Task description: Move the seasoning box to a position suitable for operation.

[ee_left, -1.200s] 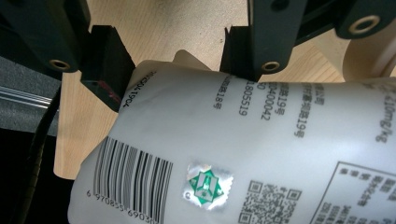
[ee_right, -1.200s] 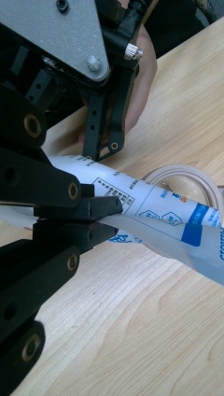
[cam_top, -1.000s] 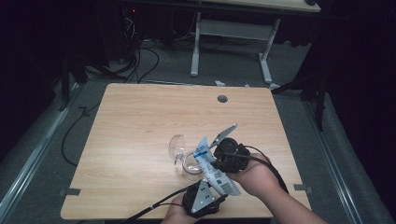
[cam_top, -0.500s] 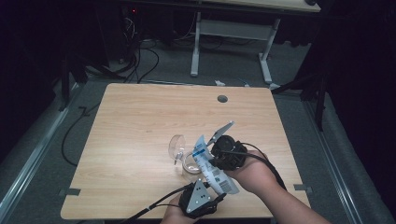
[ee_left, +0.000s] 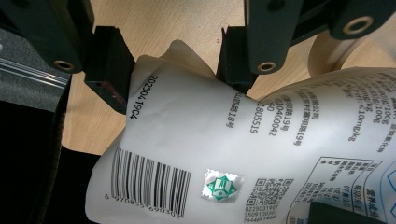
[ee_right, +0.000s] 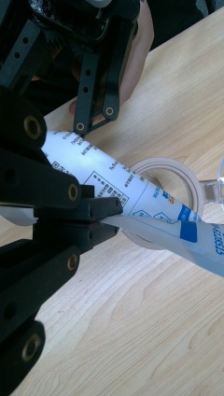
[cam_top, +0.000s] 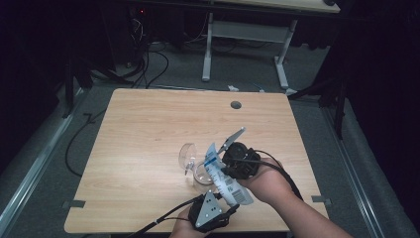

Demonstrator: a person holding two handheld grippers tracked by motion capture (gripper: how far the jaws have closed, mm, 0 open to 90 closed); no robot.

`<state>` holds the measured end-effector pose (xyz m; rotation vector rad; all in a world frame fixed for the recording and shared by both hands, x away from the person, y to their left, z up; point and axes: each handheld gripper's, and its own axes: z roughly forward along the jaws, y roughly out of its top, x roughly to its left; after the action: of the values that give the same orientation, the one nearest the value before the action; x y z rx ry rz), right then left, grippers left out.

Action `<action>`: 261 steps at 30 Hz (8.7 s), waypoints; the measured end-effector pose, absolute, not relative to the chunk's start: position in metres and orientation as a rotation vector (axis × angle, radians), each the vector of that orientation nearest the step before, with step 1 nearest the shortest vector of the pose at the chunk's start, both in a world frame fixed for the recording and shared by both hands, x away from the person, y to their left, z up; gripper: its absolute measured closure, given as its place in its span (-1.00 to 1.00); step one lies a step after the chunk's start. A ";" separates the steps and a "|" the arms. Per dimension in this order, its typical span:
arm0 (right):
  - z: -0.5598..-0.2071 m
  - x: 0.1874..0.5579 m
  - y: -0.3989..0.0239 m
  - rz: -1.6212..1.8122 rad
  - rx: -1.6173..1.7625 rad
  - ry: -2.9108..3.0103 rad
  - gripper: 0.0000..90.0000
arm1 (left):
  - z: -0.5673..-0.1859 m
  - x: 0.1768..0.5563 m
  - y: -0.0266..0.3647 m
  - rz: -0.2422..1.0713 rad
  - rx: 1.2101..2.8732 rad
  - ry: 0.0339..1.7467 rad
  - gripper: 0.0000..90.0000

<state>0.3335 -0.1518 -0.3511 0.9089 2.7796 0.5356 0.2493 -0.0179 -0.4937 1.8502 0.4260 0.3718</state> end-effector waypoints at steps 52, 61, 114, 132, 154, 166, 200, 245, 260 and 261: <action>-0.350 0.340 -0.150 0.519 0.972 2.821 0.98 | -0.493 0.247 -0.022 0.397 1.852 0.421 0.16; -0.349 0.341 -0.149 0.513 0.960 2.825 0.98 | -0.492 0.247 -0.022 0.397 1.849 0.424 0.16; -0.349 0.344 -0.147 0.520 0.944 2.834 0.99 | -0.489 0.248 -0.022 0.391 1.838 0.430 0.17; -0.348 0.345 -0.146 0.513 0.940 2.835 0.99 | -0.488 0.248 -0.022 0.388 1.834 0.434 0.16; -0.347 0.347 -0.143 0.511 0.934 2.834 0.99 | -0.485 0.249 -0.021 0.385 1.829 0.437 0.16; -0.347 0.348 -0.141 0.512 0.929 2.836 0.99 | -0.485 0.249 -0.021 0.389 1.824 0.434 0.16; -0.345 0.349 -0.139 0.504 0.919 2.843 0.99 | -0.482 0.249 -0.021 0.389 1.822 0.427 0.15; -0.340 0.349 -0.139 0.507 0.907 2.831 0.99 | -0.478 0.249 -0.023 0.391 1.804 0.422 0.12; -0.338 0.351 -0.138 0.504 0.899 2.830 0.99 | -0.476 0.250 -0.022 0.392 1.801 0.427 0.13; -0.338 0.351 -0.138 0.503 0.896 2.830 0.99 | -0.476 0.250 -0.022 0.392 1.802 0.428 0.13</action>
<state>0.3508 -0.1376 -0.3383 0.8962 2.8301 0.5034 0.2503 -0.0222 -0.4757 1.8015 0.4275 0.3919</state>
